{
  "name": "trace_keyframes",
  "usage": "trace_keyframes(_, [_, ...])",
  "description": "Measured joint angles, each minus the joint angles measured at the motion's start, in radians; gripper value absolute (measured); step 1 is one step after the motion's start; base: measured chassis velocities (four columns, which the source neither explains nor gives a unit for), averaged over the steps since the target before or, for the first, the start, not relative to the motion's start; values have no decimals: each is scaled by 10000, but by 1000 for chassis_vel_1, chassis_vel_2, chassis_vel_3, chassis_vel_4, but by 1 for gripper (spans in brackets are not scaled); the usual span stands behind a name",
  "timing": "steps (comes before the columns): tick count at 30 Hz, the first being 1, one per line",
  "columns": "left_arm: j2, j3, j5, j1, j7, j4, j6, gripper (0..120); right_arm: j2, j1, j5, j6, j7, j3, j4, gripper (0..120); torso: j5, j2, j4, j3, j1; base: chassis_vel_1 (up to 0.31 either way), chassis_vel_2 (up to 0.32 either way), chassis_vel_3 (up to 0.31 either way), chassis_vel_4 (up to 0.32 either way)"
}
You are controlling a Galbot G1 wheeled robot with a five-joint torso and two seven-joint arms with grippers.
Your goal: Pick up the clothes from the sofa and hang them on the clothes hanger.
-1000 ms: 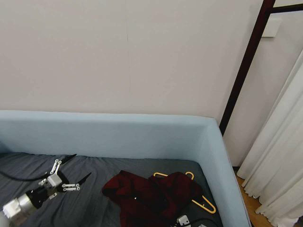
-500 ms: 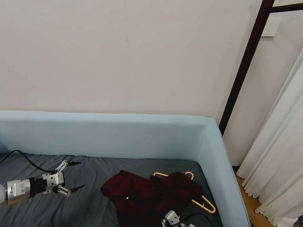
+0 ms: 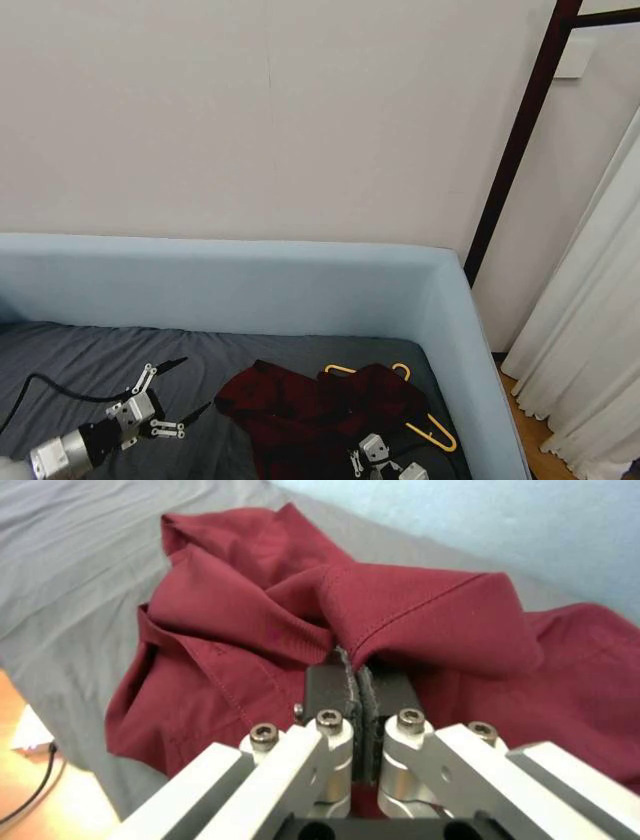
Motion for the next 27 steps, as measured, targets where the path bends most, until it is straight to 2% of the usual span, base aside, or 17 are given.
trace_keyframes(2, [-556, 1121, 136, -992, 58, 627, -46, 100, 45, -96, 51, -13, 9, 125, 3, 0, 11, 0, -8, 2, 0, 0, 0, 0, 0])
trace_keyframes(3, [-556, 1121, 136, -992, 58, 627, -46, 100, 45, -96, 51, -13, 9, 125, 3, 0, 11, 0, -8, 2, 0, 0, 0, 0, 0])
trace_keyframes(5, [-1333, 2805, 333, -2754, 85, 1469, -157, 100, 166, -205, 68, -21, 28, 283, -11, 0, -9, 0, -2, 1, 0, 0, 0, 0, 0])
trace_keyframes(7, [-1948, 4520, 411, -4526, 94, 2178, -235, 99, 260, -319, 95, -52, 62, 391, -23, 0, -5, -1, -7, 2, 0, 0, 0, 0, 0])
trace_keyframes(8, [-1948, 4520, 411, -4526, 94, 2178, -235, 99, 260, -319, 95, -52, 62, 391, -23, 0, -5, -1, -7, 2, 0, 0, 0, 0, 0])
trace_keyframes(10, [-2235, 5905, 401, -6319, 162, 2854, -333, 99, 288, -430, 101, -70, 76, 482, -12, 0, -6, 0, -12, 3, 1, 0, 0, 0, 0])
trace_keyframes(12, [-2424, 7331, 256, -7990, 248, 3520, -442, 99, 344, -571, 76, -71, 77, 577, -6, 0, 19, 0, -16, 2, 1, 0, 0, 0, 0])
trace_keyframes(13, [-2424, 7331, 256, -7990, 248, 3520, -442, 99, 344, -571, 76, -71, 77, 577, -6, 0, 19, 0, -16, 2, 1, 0, 0, 0, 0])
trace_keyframes(14, [-2533, 8078, 180, -8713, 356, 3819, -468, 99, 380, -630, 55, -71, 76, 622, -6, 0, 14, -1, -12, 4, 1, 0, 0, 0, 0])
trace_keyframes(15, [-2788, 9239, 3, -9962, 512, 4367, -530, 99, 447, -736, 2, -62, 75, 718, -11, 0, -11, -2, -9, 4, 3, 0, 0, 0, 0])
trace_keyframes(17, [-3303, 10799, -426, -11659, 831, 5164, -646, 99, 560, -891, -95, 1, 54, 869, -16, 0, 14, -2, -9, 3, 2, 0, 0, 0, 0])
trace_keyframes(18, [-3303, 10799, -426, -11659, 831, 5164, -646, 99, 560, -891, -95, 1, 54, 869, -16, 0, 14, -2, -9, 3, 2, 0, 0, 0, 0])
trace_keyframes(20, [-3834, 12782, -1234, -13395, 1353, 5745, -637, 100, 643, -1033, -222, 77, 20, 1066, 16, 0, -3, -3, -14, 4, 3, 0, 0, 0, 0])
trace_keyframes(22, [-4255, 14382, -2131, -14747, 2081, 6087, -489, 100, 687, -1172, -454, 198, -48, 1284, 77, 0, 9, -2, -13, 5, 3, 0, 0, 0, 0])
trace_keyframes(23, [-4255, 14382, -2131, -14747, 2081, 6087, -489, 100, 687, -1172, -454, 198, -48, 1284, 77, 0, 9, -2, -13, 5, 3, 0, 0, 0, 0])
trace_keyframes(24, [-4444, 14877, -2341, -15218, 2487, 6286, -479, 100, 685, -1225, -590, 258, -83, 1359, 111, 0, 9, -2, -11, 4, 3, 0, 0, 0, 0])
trace_keyframes(27, [-5124, 15974, -2631, -16322, 4120, 7264, -614, 100, 540, -1392, -1163, 492, -226, 1503, 294, 0, 5, -3, -4, 5, 3, 0, 0, 0, 0])
